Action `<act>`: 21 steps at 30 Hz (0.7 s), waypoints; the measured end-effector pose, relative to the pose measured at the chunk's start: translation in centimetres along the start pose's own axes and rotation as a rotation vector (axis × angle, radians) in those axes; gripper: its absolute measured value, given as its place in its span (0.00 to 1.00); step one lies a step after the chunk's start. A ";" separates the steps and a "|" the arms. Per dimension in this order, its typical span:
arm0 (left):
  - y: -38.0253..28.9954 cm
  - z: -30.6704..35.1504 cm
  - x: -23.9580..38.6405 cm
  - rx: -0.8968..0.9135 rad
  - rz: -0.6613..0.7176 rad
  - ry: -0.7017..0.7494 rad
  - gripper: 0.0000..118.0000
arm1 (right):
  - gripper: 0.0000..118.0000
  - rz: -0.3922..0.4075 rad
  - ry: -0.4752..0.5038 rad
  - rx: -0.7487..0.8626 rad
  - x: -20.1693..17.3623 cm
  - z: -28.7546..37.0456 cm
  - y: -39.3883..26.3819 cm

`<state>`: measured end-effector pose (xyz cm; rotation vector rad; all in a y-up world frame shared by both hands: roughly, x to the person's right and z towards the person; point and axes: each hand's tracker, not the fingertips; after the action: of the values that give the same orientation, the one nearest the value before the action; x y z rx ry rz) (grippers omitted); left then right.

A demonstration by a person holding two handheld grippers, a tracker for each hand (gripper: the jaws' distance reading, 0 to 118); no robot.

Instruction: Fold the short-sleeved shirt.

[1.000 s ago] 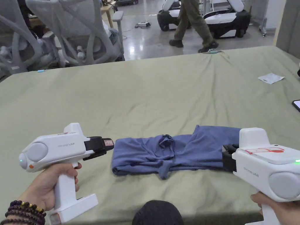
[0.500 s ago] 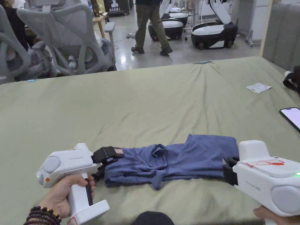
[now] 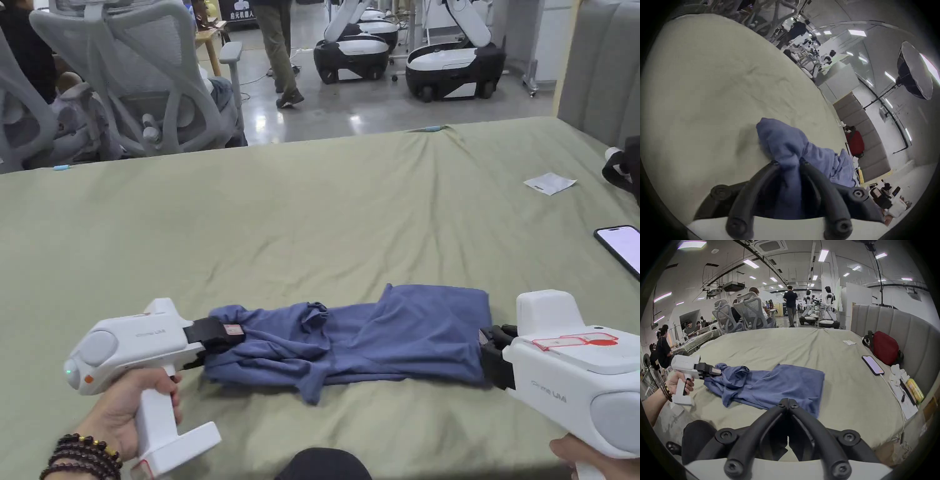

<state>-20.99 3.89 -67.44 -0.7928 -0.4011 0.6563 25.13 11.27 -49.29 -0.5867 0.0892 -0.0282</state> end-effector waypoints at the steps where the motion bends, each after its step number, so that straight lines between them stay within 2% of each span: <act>1: 0.5 1.1 -0.7 0.034 -0.012 0.046 0.12 | 0.00 0.000 0.004 0.004 0.0 0.0 0.0; 7: 1.9 5.7 -3.0 0.104 0.031 0.223 0.12 | 0.00 -0.004 0.023 0.011 -0.4 -0.2 0.2; 11: 1.7 6.3 -1.1 0.105 0.023 0.124 0.12 | 0.00 -0.011 0.034 0.014 -0.5 -0.2 0.2; 16: 1.1 6.1 6.3 0.100 -0.040 -0.096 0.12 | 0.00 -0.012 0.039 0.007 -0.6 -0.4 0.0; 21: -1.1 1.1 14.2 -0.003 -0.145 -0.148 0.12 | 0.00 -0.025 0.037 0.008 0.0 -0.1 -0.4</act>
<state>-10.74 13.48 -64.66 -0.7126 -0.5893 0.5805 25.12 10.87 -49.13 -0.5790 0.1177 -0.0636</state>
